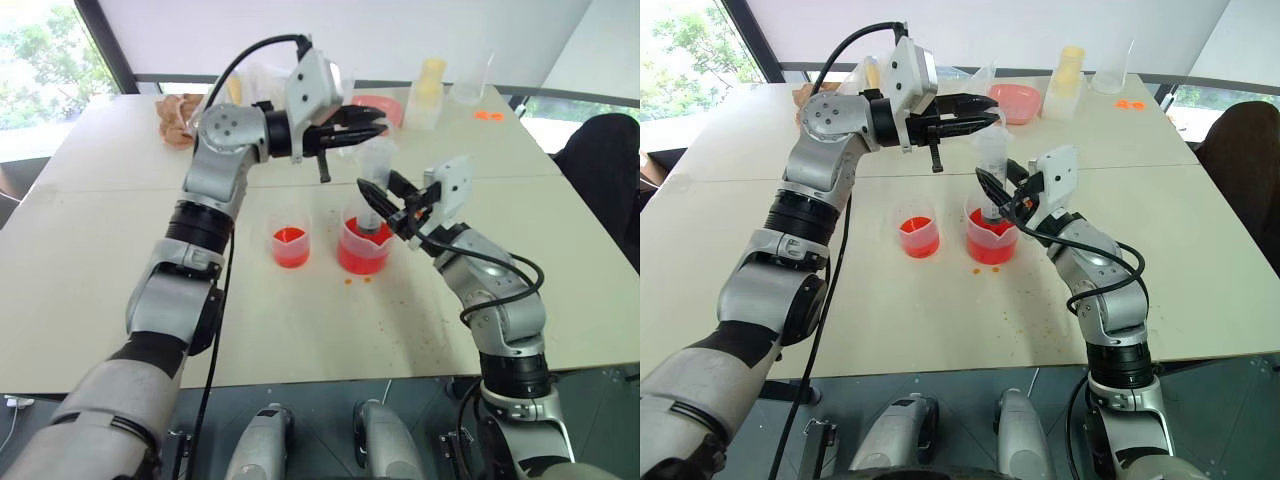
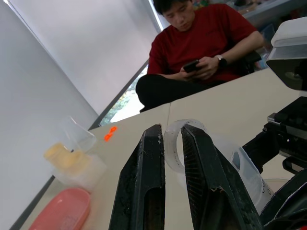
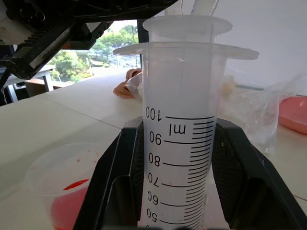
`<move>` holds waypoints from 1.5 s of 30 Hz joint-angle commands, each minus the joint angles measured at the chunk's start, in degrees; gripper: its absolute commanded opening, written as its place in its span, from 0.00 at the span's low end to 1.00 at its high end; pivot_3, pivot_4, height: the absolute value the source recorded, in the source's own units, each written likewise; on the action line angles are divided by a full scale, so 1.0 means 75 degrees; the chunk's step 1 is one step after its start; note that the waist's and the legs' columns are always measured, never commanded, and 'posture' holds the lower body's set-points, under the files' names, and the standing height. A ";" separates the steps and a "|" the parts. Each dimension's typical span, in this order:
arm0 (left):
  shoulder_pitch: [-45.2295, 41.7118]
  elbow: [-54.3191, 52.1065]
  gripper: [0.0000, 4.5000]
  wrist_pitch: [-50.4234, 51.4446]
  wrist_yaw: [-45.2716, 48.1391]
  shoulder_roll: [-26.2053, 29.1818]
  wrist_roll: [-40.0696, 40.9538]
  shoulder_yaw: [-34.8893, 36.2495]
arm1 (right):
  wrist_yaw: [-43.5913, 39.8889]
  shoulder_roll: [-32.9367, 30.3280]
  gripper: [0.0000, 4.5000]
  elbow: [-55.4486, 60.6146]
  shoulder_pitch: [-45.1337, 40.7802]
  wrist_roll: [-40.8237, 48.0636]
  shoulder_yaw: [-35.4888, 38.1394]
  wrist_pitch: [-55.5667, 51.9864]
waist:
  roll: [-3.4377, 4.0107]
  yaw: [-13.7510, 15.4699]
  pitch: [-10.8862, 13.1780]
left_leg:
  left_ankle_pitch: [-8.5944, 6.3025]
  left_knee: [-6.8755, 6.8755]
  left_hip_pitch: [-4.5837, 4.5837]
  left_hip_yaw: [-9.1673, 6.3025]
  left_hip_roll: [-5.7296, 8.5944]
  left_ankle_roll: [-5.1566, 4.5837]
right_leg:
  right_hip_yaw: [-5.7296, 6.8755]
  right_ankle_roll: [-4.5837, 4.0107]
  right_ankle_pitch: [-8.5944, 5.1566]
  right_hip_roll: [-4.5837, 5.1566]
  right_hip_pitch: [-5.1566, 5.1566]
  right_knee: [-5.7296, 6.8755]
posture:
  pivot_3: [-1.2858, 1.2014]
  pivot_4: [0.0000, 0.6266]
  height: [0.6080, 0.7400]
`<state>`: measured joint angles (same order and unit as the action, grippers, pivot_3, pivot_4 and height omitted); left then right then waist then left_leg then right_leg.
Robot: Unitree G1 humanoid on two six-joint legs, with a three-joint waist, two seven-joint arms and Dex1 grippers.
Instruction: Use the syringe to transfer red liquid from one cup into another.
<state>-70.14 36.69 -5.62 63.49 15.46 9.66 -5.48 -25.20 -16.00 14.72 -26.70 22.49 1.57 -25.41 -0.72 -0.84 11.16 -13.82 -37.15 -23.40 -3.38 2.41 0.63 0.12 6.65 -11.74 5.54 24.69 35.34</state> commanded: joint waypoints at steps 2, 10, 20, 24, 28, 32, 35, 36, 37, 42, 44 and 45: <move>-0.0526 -0.0412 0.14 -0.0030 -0.0453 0.0028 0.0279 0.0455 | -0.0368 0.0100 0.31 0.0016 0.0152 -0.0047 -0.0474 0.0185 | 0.0000 -0.0003 0.0000 | 0.0000 0.0000 0.0000 0.0000 0.0000 0.0000 | 0.0000 0.0000 0.0000 0.0000 0.0000 0.0000 | 0.52 0.24 1.00; -0.0760 -0.0365 0.14 -0.0055 -0.0851 0.0038 0.0305 0.0620 | -0.0407 0.0160 0.31 -0.0037 0.0215 -0.0107 -0.0596 0.0276 | 0.0000 0.0004 0.0000 | 0.0000 0.0000 0.0000 0.0000 0.0000 0.0000 | 0.0000 0.0000 0.0000 0.0000 0.0000 0.0000 | 0.52 0.24 1.00; -0.0872 -0.0444 0.14 0.0145 -0.1055 0.0034 0.0412 0.0695 | -0.0448 0.0149 0.31 -0.0105 0.0217 -0.0132 -0.0658 0.0314 | 0.0000 0.0000 0.0000 | 0.0000 -0.0001 0.0000 0.0000 0.0000 0.0000 | 0.0000 0.0000 0.0000 0.0000 0.0000 0.0000 | 0.52 0.24 1.00; -0.0797 -0.0479 0.14 0.0187 -0.1029 0.0036 0.0420 0.0643 | -0.0447 0.0153 0.31 -0.0112 0.0213 -0.0143 -0.0667 0.0321 | 0.0000 0.0002 0.0000 | 0.0000 -0.0001 0.0000 0.0000 0.0000 0.0000 | 0.0000 0.0000 0.0000 0.0000 0.0000 0.0000 | 0.52 0.24 1.00; -0.0607 -0.0572 0.33 0.0344 -0.0817 0.0067 0.0429 0.0526 | -0.0366 0.0202 0.31 -0.0137 0.0136 -0.0104 -0.0560 0.0337 | 0.0000 -0.0007 0.0000 | 0.0000 -0.0001 0.0000 0.0000 0.0000 0.0000 | 0.0000 0.0000 0.0000 0.0000 0.0000 0.0000 | 0.52 0.24 1.00; -0.0504 -0.0691 0.69 0.0622 -0.0722 0.0097 0.0507 0.0577 | -0.0264 0.0280 0.31 -0.0071 0.0034 -0.0032 -0.0405 0.0308 | 0.0000 -0.0008 0.0000 | 0.0000 -0.0001 0.0002 0.0000 0.0000 0.0000 | 0.0000 0.0000 0.0000 -0.0001 0.0000 0.0003 | 0.52 0.24 1.00; -0.0237 -0.1009 0.96 0.1241 -0.0520 0.0328 0.0594 0.0591 | -0.0213 0.0271 0.31 -0.0007 -0.0040 -0.0016 -0.0319 0.0288 | 0.0000 -0.0020 0.0000 | 0.0000 -0.0001 0.0001 0.0000 0.0000 0.0000 | -0.0001 0.0000 0.0000 -0.0001 0.0000 0.0002 | 0.52 0.24 1.00; -0.0129 -0.1155 1.00 0.1557 -0.0537 0.0439 0.0650 0.0627 | -0.0197 0.0266 0.31 0.0019 -0.0059 -0.0019 -0.0296 0.0280 | 0.0000 -0.0035 0.0000 | 0.0000 0.0000 0.0001 -0.0001 0.0000 0.0000 | 0.0000 0.0000 0.0000 -0.0001 0.0000 0.0003 | 0.52 0.24 1.00; -0.0014 -0.1333 1.00 0.1968 -0.0537 0.0561 0.0762 0.0684 | -0.0182 0.0258 0.31 0.0052 -0.0069 -0.0026 -0.0276 0.0272 | 0.0000 -0.0036 0.0000 | 0.0000 0.0000 0.0004 -0.0001 -0.0001 0.0000 | -0.0001 0.0000 0.0000 -0.0001 0.0000 0.0005 | 0.52 0.24 1.00; 0.0901 -0.2994 1.00 0.5080 -0.0217 0.1675 0.2053 0.1185 | -0.0090 0.0165 0.31 0.0189 -0.0177 0.0002 -0.0097 0.0200 | 0.0000 -0.0118 0.0000 | 0.0000 0.0000 0.0007 -0.0004 -0.0006 0.0000 | -0.0003 0.0000 0.0000 -0.0004 0.0001 0.0017 | 0.52 0.24 1.00; 0.1346 -0.3655 1.00 0.5974 -0.0054 0.2212 0.2578 0.1424 | -0.0072 0.0096 0.31 0.0212 -0.0260 0.0014 -0.0009 0.0180 | 0.0001 -0.0169 0.0000 | 0.0000 0.0000 0.0007 -0.0009 -0.0010 0.0001 | -0.0002 -0.0001 0.0000 -0.0005 0.0003 0.0024 | 0.52 0.24 1.00; 0.1646 -0.3980 1.00 0.6273 0.0053 0.2536 0.2812 0.1591 | -0.0064 0.0048 0.31 0.0218 -0.0330 0.0015 0.0060 0.0184 | 0.0001 -0.0191 0.0001 | 0.0000 0.0000 0.0007 -0.0013 -0.0011 0.0001 | -0.0003 -0.0001 0.0000 -0.0005 0.0003 0.0025 | 0.52 0.24 1.00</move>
<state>-58.09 11.61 37.56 62.62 32.56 27.06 3.56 -25.83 -14.93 13.45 -27.28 21.64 0.16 -24.88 -0.71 -2.27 11.17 -13.82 -37.14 -23.34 -3.49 2.32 0.63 0.09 6.64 -11.74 5.50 24.72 35.52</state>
